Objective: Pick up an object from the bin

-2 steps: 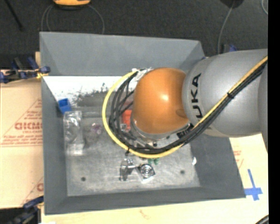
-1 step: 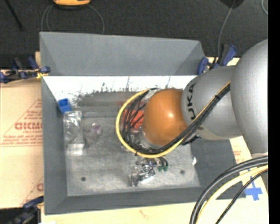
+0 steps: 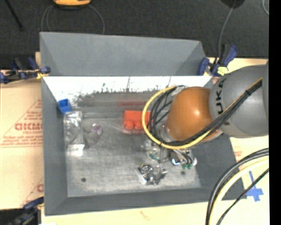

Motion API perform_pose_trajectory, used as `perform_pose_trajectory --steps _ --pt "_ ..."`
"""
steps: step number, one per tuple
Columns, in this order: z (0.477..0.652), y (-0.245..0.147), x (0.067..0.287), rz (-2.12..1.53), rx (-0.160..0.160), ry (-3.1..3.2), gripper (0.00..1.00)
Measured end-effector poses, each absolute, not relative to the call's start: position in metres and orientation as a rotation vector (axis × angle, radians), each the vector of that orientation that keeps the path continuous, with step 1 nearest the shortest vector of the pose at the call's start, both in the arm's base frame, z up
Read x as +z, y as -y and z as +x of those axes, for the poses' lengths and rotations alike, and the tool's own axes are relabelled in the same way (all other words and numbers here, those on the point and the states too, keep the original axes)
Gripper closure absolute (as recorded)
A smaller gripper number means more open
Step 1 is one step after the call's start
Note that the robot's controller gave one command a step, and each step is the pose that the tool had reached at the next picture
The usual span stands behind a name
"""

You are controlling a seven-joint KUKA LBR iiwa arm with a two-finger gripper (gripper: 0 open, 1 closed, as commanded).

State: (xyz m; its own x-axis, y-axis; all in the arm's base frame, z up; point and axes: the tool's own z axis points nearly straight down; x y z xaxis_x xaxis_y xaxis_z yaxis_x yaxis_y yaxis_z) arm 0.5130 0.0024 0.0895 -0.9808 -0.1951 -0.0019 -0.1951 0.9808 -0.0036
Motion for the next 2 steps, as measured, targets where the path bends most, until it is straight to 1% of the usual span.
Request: perform_pose_trajectory --steps 1,2 --pt "0.513 -0.007 0.089 -0.31 0.002 -3.124 1.0" --pt "0.525 0.012 0.239 -0.906 -0.004 -2.999 1.0"
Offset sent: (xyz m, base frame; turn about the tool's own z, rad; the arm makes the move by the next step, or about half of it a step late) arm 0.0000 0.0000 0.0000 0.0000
